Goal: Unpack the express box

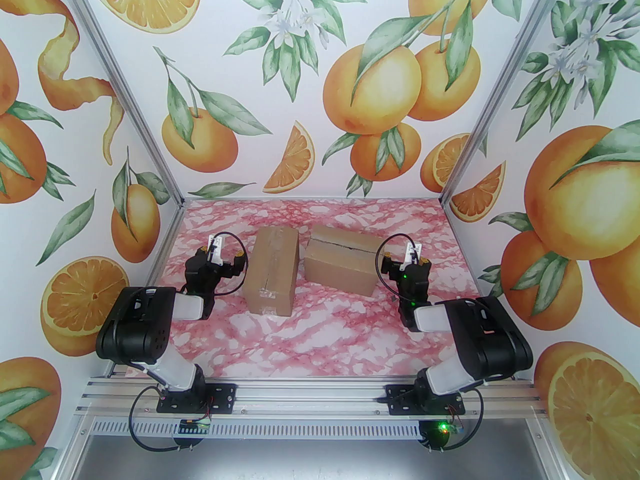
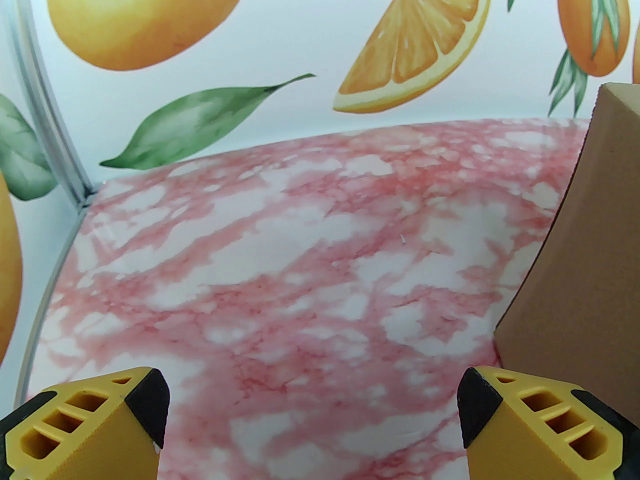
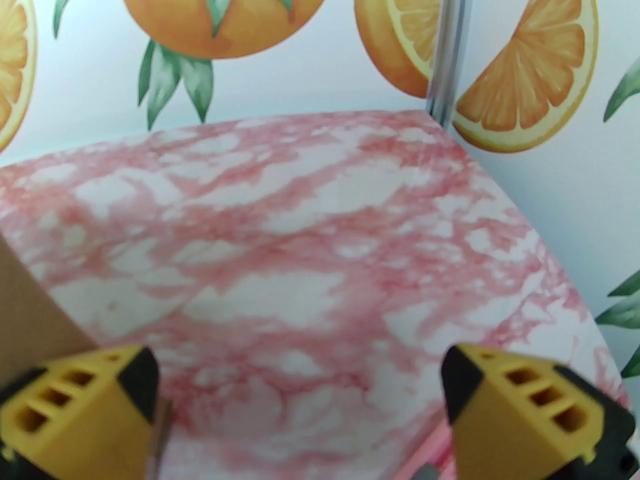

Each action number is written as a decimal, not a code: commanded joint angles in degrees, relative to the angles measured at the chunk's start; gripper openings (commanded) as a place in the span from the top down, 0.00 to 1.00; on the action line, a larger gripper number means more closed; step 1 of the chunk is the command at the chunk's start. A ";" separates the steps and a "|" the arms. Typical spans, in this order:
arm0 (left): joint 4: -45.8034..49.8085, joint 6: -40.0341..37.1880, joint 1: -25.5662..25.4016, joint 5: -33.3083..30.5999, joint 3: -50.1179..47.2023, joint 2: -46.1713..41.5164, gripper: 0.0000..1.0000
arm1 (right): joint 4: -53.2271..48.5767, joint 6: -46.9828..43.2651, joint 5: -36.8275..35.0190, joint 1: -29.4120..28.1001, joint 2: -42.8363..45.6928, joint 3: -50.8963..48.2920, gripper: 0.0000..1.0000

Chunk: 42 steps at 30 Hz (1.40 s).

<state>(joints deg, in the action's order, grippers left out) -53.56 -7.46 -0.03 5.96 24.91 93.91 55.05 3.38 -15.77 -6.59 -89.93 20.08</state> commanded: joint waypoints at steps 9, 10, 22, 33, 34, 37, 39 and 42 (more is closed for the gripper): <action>-0.14 0.09 0.03 -0.06 0.14 0.31 0.00 | -0.71 0.30 2.17 0.30 0.63 1.19 0.00; -0.21 0.14 0.03 -0.05 0.14 0.31 0.00 | -0.73 0.31 2.21 0.29 0.63 1.19 0.00; 0.45 0.81 0.40 0.33 0.43 -0.71 0.00 | 1.23 1.84 -2.09 0.35 1.61 -0.20 0.00; 34.27 3.42 3.20 0.12 17.30 -18.83 0.00 | -32.74 12.05 -9.48 0.76 28.17 6.27 0.00; 36.90 3.48 3.07 1.14 19.24 -20.08 0.00 | -36.81 14.37 -9.54 1.03 30.11 7.69 0.00; 44.43 4.06 2.58 6.99 25.55 -22.91 0.00 | -52.95 24.61 -10.51 3.05 32.54 14.04 0.00; 49.77 2.90 0.47 10.28 30.35 -23.87 0.01 | -64.32 30.71 -7.09 6.26 31.15 19.46 0.04; 59.74 -3.20 -6.85 10.65 38.00 -23.53 0.01 | -77.54 33.45 -1.89 9.41 26.06 27.85 0.04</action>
<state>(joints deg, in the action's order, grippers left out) -7.35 -5.80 -1.02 11.94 56.18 71.50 -0.45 28.18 -21.80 0.25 -60.34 42.13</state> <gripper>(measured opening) 0.989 0.957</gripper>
